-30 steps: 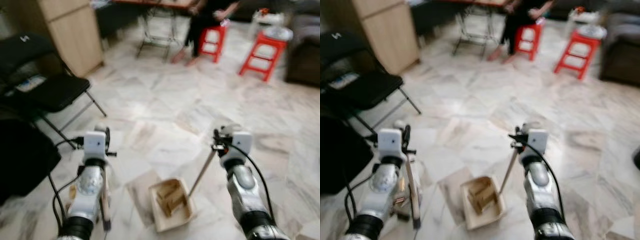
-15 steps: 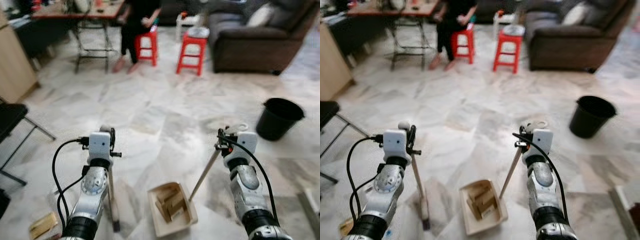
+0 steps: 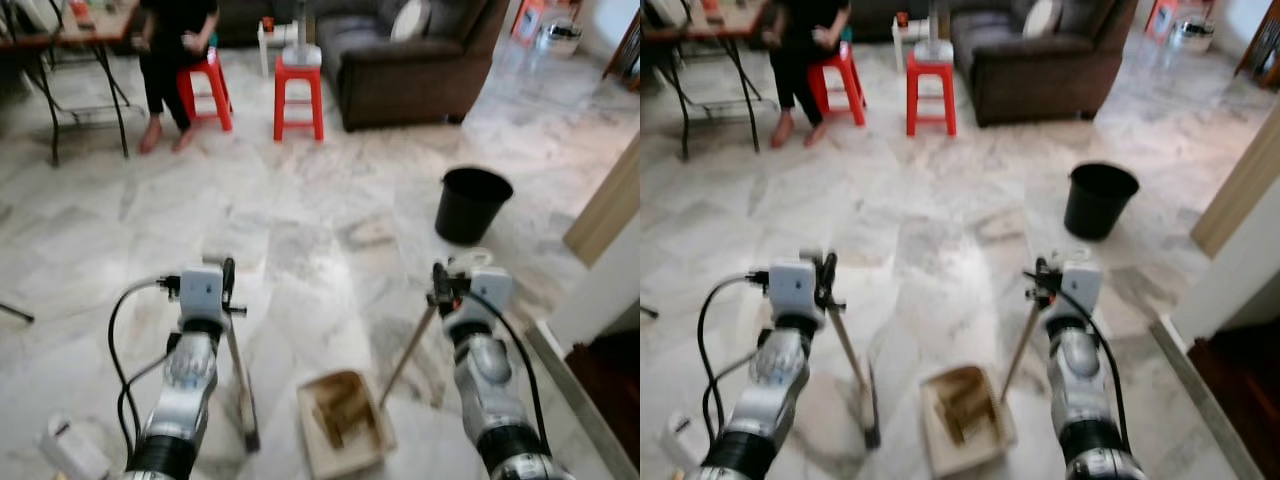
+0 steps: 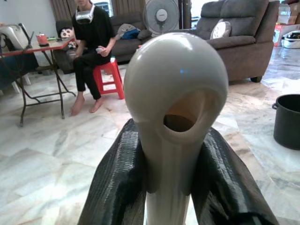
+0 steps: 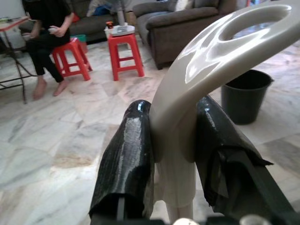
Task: Sweep floor
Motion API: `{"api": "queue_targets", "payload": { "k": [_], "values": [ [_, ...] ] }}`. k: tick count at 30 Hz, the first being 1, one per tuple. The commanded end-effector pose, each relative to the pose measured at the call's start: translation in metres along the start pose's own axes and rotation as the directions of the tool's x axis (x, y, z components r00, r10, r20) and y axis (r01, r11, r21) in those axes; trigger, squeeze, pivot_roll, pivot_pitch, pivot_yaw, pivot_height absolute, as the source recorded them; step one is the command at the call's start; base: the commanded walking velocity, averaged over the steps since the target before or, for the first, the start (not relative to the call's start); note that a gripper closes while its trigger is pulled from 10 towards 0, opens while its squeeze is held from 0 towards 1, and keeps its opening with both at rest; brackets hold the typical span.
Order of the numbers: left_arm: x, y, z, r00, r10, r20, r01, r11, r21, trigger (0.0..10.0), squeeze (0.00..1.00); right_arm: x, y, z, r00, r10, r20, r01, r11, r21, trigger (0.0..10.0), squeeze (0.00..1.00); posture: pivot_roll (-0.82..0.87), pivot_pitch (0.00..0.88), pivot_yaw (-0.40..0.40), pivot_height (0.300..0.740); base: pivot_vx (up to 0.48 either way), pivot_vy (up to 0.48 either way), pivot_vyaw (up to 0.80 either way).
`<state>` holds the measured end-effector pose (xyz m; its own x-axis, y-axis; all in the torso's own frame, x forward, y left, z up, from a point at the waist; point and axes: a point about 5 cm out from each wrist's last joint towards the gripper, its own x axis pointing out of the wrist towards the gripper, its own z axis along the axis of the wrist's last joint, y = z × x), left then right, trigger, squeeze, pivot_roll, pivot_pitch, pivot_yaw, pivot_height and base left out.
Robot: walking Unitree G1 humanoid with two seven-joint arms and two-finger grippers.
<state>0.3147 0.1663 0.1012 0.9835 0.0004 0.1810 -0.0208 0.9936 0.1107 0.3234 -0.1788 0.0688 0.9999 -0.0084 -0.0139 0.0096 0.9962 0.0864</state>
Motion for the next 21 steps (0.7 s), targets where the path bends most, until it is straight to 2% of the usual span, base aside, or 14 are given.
{"api": "queue_targets", "payload": {
  "k": [1,11,21],
  "values": [
    [0.005,0.003,0.01,0.999,-0.016,0.047,0.015,1.0,0.025,10.0,0.0,0.003,0.004,0.013,0.997,-0.008,0.079,0.006,1.0,0.022,10.0,0.0,-0.12,0.0,0.066,0.74,0.0,0.0,0.0],
    [0.012,0.004,0.016,0.997,-0.054,0.052,0.051,0.998,0.044,10.0,0.0,0.001,0.013,0.005,0.998,-0.022,0.065,0.018,0.998,0.057,10.0,0.0,-0.11,0.0,0.114,0.74,0.0,0.0,0.0],
    [0.012,0.007,0.017,0.998,-0.042,0.057,0.039,0.998,0.047,10.0,0.0,0.005,0.025,0.007,0.997,0.033,0.064,-0.036,0.998,0.045,10.0,0.0,-0.08,0.0,0.087,0.74,0.0,0.0,0.0]
  ]
}}
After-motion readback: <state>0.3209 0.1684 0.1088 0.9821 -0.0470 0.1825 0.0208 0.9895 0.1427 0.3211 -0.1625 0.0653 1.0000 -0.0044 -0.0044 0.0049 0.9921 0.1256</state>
